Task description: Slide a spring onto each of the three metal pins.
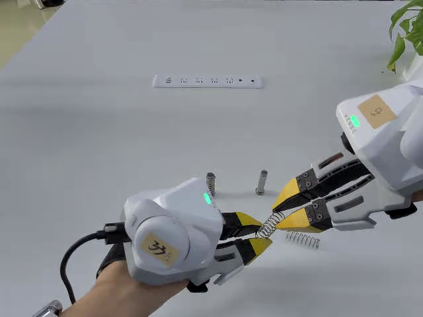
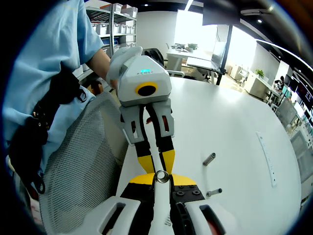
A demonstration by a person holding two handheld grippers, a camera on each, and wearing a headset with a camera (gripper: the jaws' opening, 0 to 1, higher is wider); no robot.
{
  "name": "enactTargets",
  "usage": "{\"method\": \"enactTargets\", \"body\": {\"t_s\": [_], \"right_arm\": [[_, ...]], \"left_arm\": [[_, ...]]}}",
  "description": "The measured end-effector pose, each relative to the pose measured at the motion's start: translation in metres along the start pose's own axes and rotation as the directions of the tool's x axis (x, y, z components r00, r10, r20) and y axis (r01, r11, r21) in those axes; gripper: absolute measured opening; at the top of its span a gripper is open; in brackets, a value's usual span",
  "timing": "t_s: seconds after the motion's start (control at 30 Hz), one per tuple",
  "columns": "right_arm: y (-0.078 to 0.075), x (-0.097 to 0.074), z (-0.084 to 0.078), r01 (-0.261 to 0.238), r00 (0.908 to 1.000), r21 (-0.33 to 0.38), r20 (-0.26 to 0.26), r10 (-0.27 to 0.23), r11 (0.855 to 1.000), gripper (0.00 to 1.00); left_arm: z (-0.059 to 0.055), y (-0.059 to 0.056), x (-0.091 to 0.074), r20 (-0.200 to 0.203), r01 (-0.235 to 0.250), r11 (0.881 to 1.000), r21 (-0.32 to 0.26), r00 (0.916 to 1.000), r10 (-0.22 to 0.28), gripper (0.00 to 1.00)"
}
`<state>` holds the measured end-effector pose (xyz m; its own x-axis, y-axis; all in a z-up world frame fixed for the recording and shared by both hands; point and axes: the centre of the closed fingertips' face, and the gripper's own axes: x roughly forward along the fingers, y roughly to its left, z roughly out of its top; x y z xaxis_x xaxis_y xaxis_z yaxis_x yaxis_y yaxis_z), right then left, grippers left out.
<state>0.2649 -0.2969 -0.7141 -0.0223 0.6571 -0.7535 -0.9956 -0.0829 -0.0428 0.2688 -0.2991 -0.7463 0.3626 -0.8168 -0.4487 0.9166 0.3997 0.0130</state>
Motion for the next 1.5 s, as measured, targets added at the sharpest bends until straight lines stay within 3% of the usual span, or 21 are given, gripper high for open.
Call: {"method": "enactTargets", "body": {"t_s": [0.27, 0.33, 0.43, 0.63, 1.1, 1.5], "right_arm": [[0.000, 0.000, 0.000, 0.001, 1.0000, -0.010, -0.009, -0.001, 1.000, 0.08], [0.000, -0.001, 0.000, 0.006, 0.9998, -0.013, -0.018, -0.006, 1.000, 0.12], [-0.001, -0.004, -0.003, 0.021, 0.9985, -0.037, -0.050, -0.023, 0.999, 0.23], [0.001, -0.003, -0.007, 0.004, 0.9951, -0.083, -0.098, -0.012, 0.997, 0.20], [0.008, 0.014, -0.007, -0.092, 0.9788, -0.150, -0.195, 0.062, 0.984, 0.17], [0.014, 0.020, -0.013, -0.147, 0.9652, -0.157, -0.239, 0.106, 0.977, 0.16]], "left_arm": [[0.000, 0.001, -0.001, 0.004, -0.003, 1.000, -0.012, 1.0000, 0.003, 0.06], [-0.001, 0.001, 0.000, 0.001, -0.003, 1.000, -0.017, 1.0000, 0.003, 0.06], [-0.004, 0.001, 0.000, -0.008, -0.005, 1.000, -0.023, 1.0000, 0.005, 0.06], [-0.008, -0.001, 0.001, -0.023, -0.004, 0.999, -0.034, 0.9997, 0.003, 0.06], [-0.010, -0.005, 0.004, -0.055, 0.011, 0.999, -0.042, 0.9984, -0.014, 0.06], [-0.009, -0.007, 0.005, -0.059, 0.020, 0.999, -0.038, 0.9980, -0.023, 0.06]]}}
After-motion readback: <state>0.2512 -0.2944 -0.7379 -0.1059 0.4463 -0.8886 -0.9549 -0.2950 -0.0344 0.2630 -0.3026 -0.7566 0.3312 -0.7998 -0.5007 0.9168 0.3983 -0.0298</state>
